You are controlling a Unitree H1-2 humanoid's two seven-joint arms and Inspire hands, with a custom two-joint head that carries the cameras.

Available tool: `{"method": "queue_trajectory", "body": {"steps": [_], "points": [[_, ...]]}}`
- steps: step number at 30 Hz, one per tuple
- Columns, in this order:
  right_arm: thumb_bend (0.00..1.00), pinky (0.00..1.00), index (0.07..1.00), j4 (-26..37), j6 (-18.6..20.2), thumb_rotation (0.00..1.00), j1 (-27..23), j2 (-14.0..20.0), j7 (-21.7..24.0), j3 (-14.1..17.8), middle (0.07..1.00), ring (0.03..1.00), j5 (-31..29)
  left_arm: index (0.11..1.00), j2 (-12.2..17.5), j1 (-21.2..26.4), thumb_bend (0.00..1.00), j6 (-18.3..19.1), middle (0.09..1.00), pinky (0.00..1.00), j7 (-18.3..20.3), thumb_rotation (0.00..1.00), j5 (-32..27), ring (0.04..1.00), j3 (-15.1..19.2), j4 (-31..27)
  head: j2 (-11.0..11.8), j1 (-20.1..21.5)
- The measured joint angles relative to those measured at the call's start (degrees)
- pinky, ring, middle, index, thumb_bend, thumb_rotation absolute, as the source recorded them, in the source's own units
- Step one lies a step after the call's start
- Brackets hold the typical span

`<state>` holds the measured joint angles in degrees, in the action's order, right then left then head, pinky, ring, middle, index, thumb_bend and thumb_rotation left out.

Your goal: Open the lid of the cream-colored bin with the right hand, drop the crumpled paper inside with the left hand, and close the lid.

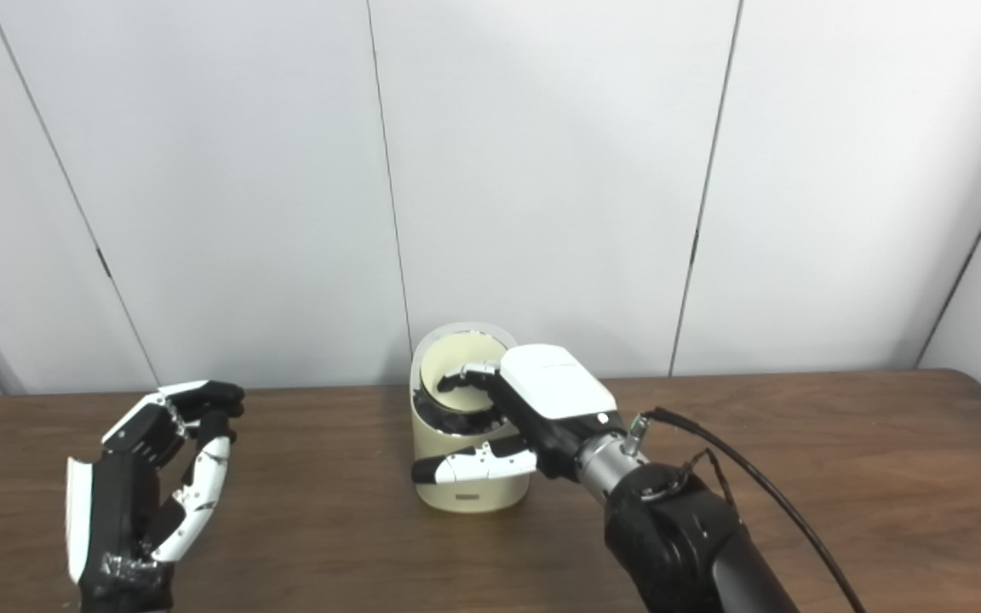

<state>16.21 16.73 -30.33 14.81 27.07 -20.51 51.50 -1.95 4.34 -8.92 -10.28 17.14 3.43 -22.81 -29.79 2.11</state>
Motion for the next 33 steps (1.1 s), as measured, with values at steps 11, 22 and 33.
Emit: {"method": "queue_trajectory", "body": {"steps": [11,22,33], "points": [[0.91,0.72,0.768,1.1,1.3,0.93,0.1,-0.3,1.8,-0.1,0.796,0.818,0.9,0.587,0.0,0.0,0.22,0.9,0.623,0.5,0.0,0.3,-0.1,0.6,0.0,-1.0,-0.3,0.1],[0.92,0.78,0.802,0.2,3.2,0.98,-1.2,-0.9,4.5,-0.7,0.832,0.853,3.1,0.585,-0.1,0.0,0.23,1.8,0.619,0.5,0.0,0.3,-0.1,0.597,0.0,-2.2,-1.0,-0.2],[0.96,0.78,0.788,-2.3,5.9,1.0,-6.2,-1.3,12.3,-2.7,0.837,0.858,6.3,0.583,-0.4,0.0,0.23,2.9,0.618,0.49,0.0,0.31,0.2,0.595,0.0,-3.1,-1.4,-0.8]]}}
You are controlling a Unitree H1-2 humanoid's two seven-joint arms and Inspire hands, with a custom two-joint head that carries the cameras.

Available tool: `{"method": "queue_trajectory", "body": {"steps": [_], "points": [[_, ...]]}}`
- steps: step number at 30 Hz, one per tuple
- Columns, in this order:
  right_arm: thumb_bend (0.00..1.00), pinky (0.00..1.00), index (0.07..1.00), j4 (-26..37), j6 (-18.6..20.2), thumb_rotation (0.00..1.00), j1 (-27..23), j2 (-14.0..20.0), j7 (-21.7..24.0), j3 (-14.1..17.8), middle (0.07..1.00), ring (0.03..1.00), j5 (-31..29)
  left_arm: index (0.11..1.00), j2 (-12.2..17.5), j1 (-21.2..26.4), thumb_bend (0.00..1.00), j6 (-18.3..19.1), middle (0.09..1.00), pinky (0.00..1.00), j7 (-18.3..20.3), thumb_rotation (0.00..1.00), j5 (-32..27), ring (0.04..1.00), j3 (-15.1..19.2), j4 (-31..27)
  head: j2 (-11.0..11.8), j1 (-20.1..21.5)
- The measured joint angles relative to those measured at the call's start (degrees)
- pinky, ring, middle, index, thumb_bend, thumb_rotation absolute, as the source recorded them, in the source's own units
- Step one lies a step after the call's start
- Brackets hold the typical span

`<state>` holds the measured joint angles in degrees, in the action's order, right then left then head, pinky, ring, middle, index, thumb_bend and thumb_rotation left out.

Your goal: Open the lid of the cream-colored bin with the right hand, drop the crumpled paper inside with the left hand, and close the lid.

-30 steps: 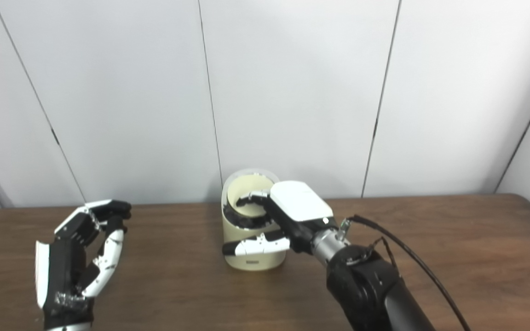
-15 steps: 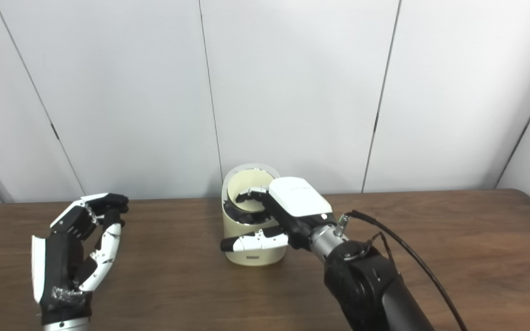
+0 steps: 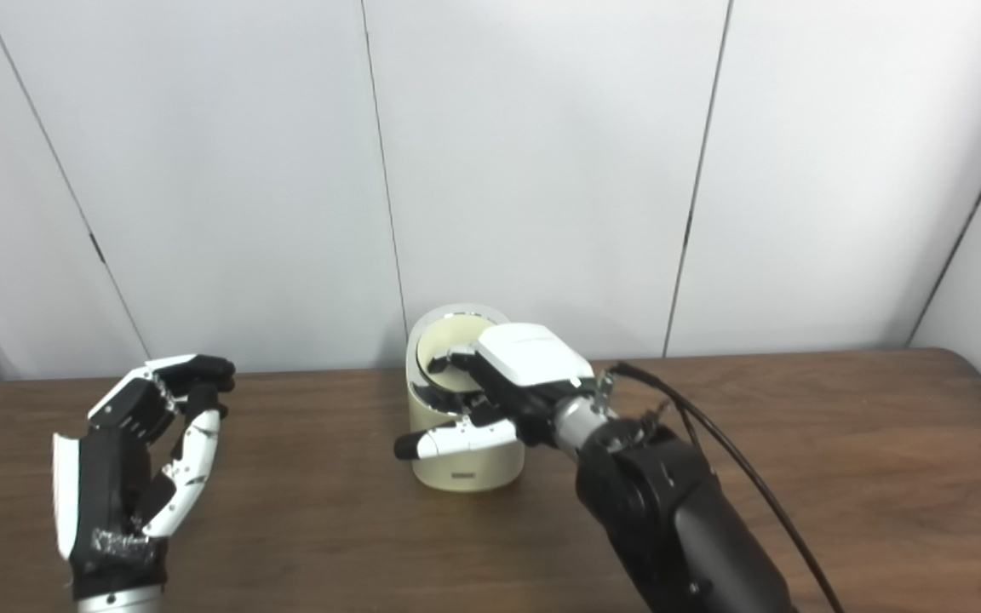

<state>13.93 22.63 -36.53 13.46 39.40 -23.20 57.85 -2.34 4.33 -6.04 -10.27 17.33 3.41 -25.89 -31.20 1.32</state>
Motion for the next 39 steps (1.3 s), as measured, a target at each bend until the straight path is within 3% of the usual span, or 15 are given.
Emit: {"method": "queue_trajectory", "body": {"steps": [6,20,39], "points": [[0.93,0.77,0.738,-0.5,0.4,1.0,-1.9,0.2,2.2,0.1,0.773,0.804,0.2,0.586,-0.2,0.0,0.23,0.6,0.62,0.49,0.0,0.32,0.6,0.595,-0.1,-0.7,-0.2,0.0],[0.93,0.79,0.821,4.5,2.3,1.0,2.0,-0.4,1.8,3.8,0.85,0.866,-2.2,0.584,0.0,0.0,0.22,0.6,0.619,0.49,-0.1,0.31,0.4,0.592,0.1,-0.6,0.5,0.5],[0.94,0.73,0.786,6.9,3.1,0.99,2.7,-0.9,2.7,5.4,0.809,0.812,-2.5,0.586,0.0,0.0,0.23,0.3,0.621,0.49,-0.4,0.33,0.3,0.594,0.0,0.3,1.1,0.5]]}}
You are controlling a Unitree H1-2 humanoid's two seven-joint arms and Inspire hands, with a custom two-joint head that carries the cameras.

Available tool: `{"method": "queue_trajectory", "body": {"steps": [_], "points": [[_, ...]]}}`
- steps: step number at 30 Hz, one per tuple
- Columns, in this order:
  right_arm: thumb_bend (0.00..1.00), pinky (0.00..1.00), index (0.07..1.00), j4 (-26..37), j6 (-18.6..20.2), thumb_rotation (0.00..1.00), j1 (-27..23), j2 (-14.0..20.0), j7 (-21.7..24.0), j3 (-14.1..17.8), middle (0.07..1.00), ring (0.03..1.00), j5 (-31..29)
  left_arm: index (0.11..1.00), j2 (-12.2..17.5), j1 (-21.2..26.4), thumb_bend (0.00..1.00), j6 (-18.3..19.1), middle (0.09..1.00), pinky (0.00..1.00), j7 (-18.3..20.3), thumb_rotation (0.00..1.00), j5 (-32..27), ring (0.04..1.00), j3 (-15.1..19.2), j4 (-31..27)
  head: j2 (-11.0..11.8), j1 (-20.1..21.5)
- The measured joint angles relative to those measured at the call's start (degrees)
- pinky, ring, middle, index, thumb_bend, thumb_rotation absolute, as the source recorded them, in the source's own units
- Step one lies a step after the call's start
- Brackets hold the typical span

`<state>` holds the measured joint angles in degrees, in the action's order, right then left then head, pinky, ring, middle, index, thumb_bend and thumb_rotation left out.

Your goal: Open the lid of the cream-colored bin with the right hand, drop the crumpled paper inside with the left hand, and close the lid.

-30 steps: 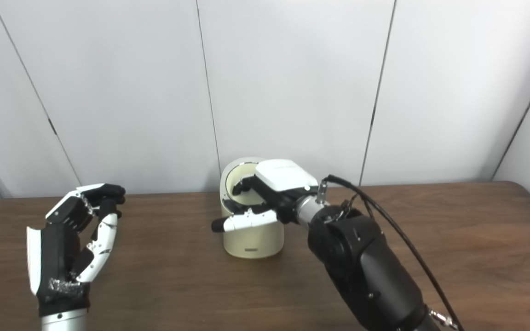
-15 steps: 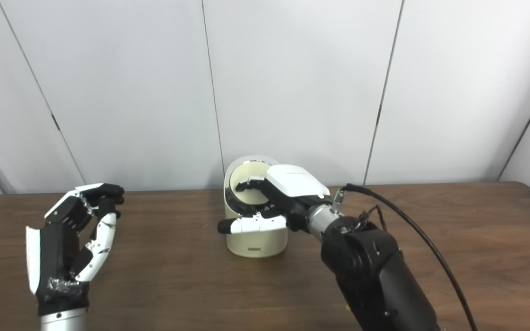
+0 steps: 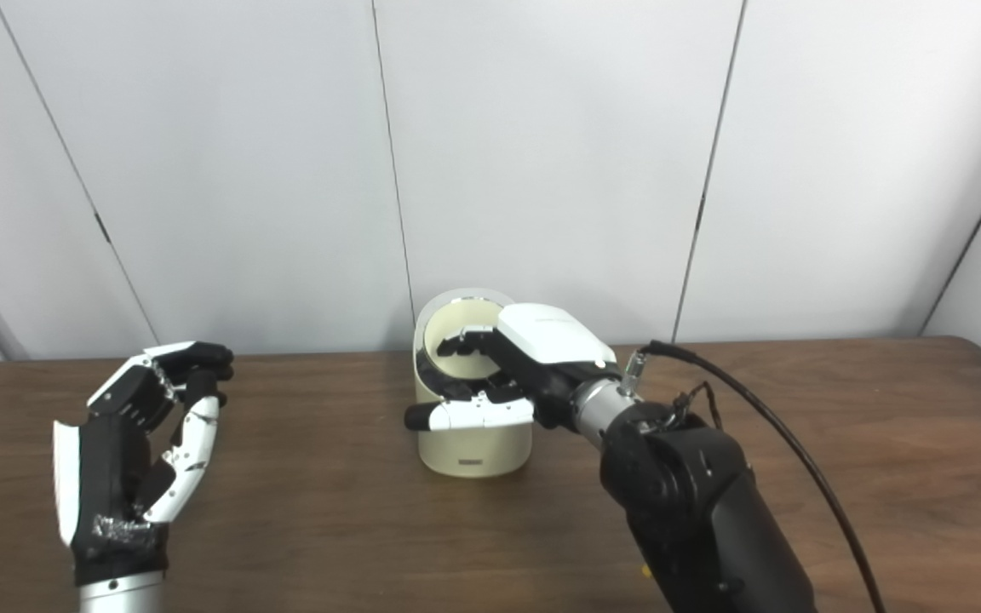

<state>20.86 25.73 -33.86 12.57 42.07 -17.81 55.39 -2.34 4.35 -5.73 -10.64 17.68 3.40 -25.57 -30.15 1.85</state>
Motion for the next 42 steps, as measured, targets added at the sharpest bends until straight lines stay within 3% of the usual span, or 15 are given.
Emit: {"method": "queue_trajectory", "body": {"steps": [4,7,8,10,13,16,19,24,31,34,42], "points": [[0.91,0.72,0.793,0.1,-0.5,0.95,1.7,-0.5,-3.2,1.3,0.806,0.817,-1.9,0.585,0.0,0.0,0.23,0.0,0.62,0.49,0.0,0.34,0.1,0.593,0.0,0.0,0.0,0.0],[0.79,0.71,0.798,0.7,-1.7,0.92,4.8,-1.9,-8.2,3.7,0.817,0.819,-4.3,0.588,0.0,0.0,0.23,0.0,0.623,0.49,0.0,0.33,0.0,0.597,0.0,0.0,0.0,-0.3],[0.69,0.7,0.798,0.9,-2.1,0.9,6.4,-2.5,-10.7,4.9,0.817,0.815,-5.3,0.588,0.0,0.0,0.23,0.0,0.624,0.49,0.0,0.33,-0.1,0.598,0.0,0.0,0.1,-0.3],[0.4,0.67,0.779,1.3,-4.4,0.72,9.4,-3.7,-16.3,7.2,0.801,0.793,-8.2,0.591,0.1,0.0,0.23,0.0,0.625,0.5,0.0,0.33,-0.3,0.6,0.0,0.0,0.1,-0.3],[0.24,0.65,0.759,2.7,-8.9,0.59,14.1,-6.3,-25.1,10.8,0.789,0.779,-13.4,0.594,0.3,0.0,0.22,0.0,0.626,0.5,0.1,0.32,-0.4,0.603,0.0,0.0,0.2,-0.4],[0.23,0.64,0.74,4.6,-12.4,0.66,16.9,-8.1,-31.9,13.7,0.78,0.773,-16.6,0.595,0.3,0.0,0.22,0.0,0.626,0.5,0.1,0.32,-0.4,0.605,-0.1,0.0,0.2,-0.7],[0.23,0.66,0.731,5.4,-15.7,0.62,18.9,-8.2,-36.7,16.2,0.783,0.765,-19.8,0.595,0.4,0.0,0.22,0.0,0.626,0.5,0.2,0.31,-0.5,0.604,-0.1,0.0,0.2,-0.7],[0.27,0.68,0.757,5.3,-20.1,0.67,23.6,-8.0,-42.3,18.8,0.775,0.768,-23.3,0.597,1.1,-0.1,0.22,0.0,0.628,0.5,0.2,0.31,-1.0,0.604,0.3,0.0,0.4,-0.4],[0.26,0.66,0.696,3.4,-30.2,0.46,25.8,-9.9,-50.2,21.1,0.716,0.721,-31.8,0.602,2.1,-0.2,0.24,-0.1,0.631,0.5,0.3,0.35,-3.0,0.608,1.2,0.0,0.8,-0.9],[0.28,0.63,0.677,3.1,-32.7,0.4,26.1,-12.0,-52.7,21.3,0.703,0.699,-33.4,0.61,2.1,-0.3,0.24,-0.1,0.637,0.51,0.3,0.35,-4.6,0.615,1.5,0.0,1.1,-0.9],[0.27,0.6,0.659,2.3,-35.3,0.38,27.5,-13.8,-55.8,21.6,0.693,0.686,-32.8,0.614,3.2,-1.2,0.25,-1.3,0.634,0.51,0.4,0.3,-4.8,0.606,1.7,0.2,1.2,0.2]]}}
